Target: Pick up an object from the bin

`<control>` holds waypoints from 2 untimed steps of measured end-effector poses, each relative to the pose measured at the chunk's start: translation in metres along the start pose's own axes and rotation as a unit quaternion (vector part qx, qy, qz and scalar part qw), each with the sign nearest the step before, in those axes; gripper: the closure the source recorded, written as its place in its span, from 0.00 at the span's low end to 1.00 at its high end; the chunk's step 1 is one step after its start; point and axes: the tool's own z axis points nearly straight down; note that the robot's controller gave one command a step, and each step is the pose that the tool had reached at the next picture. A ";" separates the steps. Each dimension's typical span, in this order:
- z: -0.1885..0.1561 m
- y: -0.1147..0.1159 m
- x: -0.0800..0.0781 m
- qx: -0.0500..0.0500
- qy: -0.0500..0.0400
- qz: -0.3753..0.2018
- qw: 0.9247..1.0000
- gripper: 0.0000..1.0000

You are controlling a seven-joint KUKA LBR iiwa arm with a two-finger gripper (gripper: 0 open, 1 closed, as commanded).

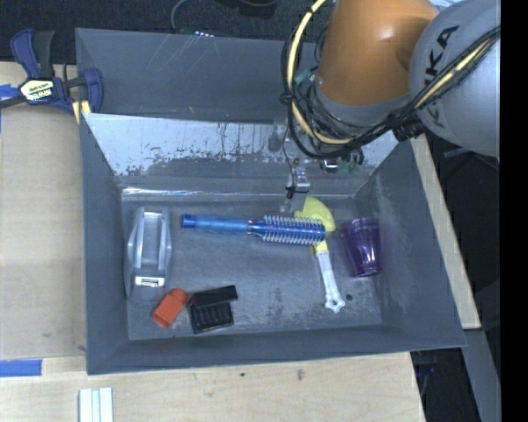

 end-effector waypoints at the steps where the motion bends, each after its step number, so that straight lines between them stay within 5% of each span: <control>1: -0.005 0.000 -0.001 0.000 -0.004 0.000 1.000 0.00; 2: 0.042 -0.005 0.016 0.000 -0.006 0.004 1.000 0.00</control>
Offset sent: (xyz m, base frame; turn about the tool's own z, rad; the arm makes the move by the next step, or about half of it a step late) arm -0.0407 -0.0123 -0.1068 0.0219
